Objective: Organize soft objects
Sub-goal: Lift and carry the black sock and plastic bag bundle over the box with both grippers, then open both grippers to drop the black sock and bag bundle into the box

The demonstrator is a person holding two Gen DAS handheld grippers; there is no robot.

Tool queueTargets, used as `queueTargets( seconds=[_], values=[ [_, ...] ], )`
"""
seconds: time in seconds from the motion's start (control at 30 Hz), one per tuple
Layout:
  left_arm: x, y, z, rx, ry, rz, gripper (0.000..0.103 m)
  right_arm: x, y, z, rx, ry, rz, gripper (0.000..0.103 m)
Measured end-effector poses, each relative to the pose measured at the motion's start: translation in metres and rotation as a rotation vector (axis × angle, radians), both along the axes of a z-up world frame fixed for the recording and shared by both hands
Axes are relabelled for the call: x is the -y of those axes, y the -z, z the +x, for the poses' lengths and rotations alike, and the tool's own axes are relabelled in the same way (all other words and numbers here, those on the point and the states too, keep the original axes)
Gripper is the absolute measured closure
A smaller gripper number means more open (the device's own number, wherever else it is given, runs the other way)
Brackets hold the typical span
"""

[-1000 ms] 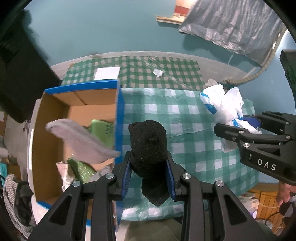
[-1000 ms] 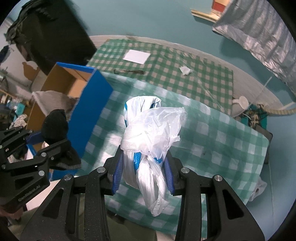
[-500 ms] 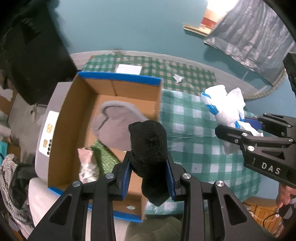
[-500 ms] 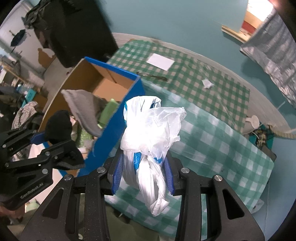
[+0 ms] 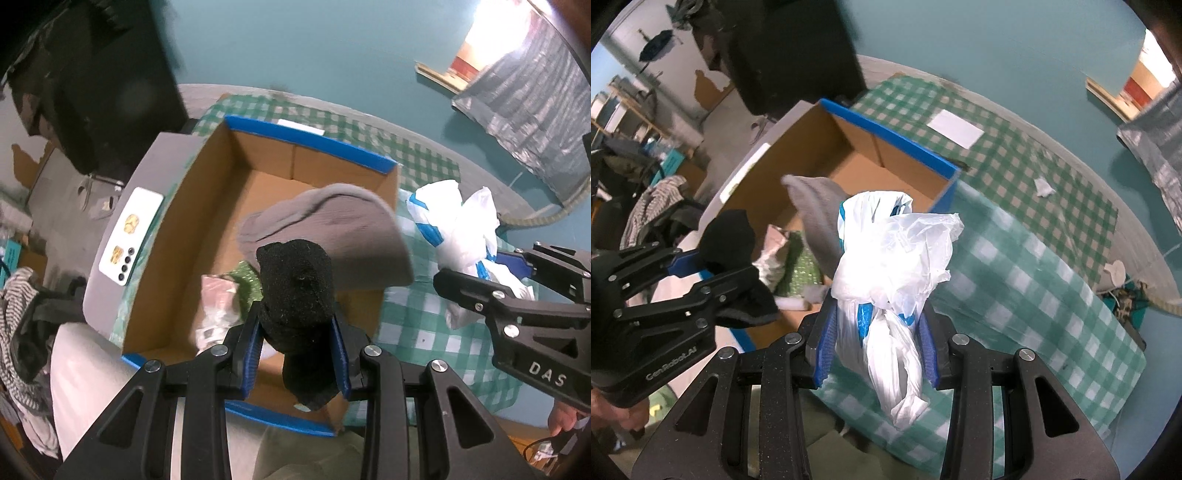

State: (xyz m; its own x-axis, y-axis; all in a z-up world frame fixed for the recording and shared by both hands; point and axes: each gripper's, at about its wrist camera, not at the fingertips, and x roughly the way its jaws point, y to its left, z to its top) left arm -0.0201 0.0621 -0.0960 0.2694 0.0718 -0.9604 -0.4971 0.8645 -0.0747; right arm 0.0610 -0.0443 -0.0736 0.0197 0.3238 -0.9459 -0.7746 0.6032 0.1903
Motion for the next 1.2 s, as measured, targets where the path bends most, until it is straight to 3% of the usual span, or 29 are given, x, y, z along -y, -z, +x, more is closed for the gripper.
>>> queueTargets(
  seconds=[0.57, 1.2],
  values=[
    [-0.042, 0.027, -0.028, -0.061, -0.053, -0.018, 0.069, -0.054, 0.015, -0.032, -0.022, -0.102, -0.023, 0.065],
    [-0.062, 0.047, -0.029, -0.123, -0.024, -0.059, 0.065, -0.088, 0.045, -0.034, -0.005, -0.088, -0.099, 0.054]
  ],
)
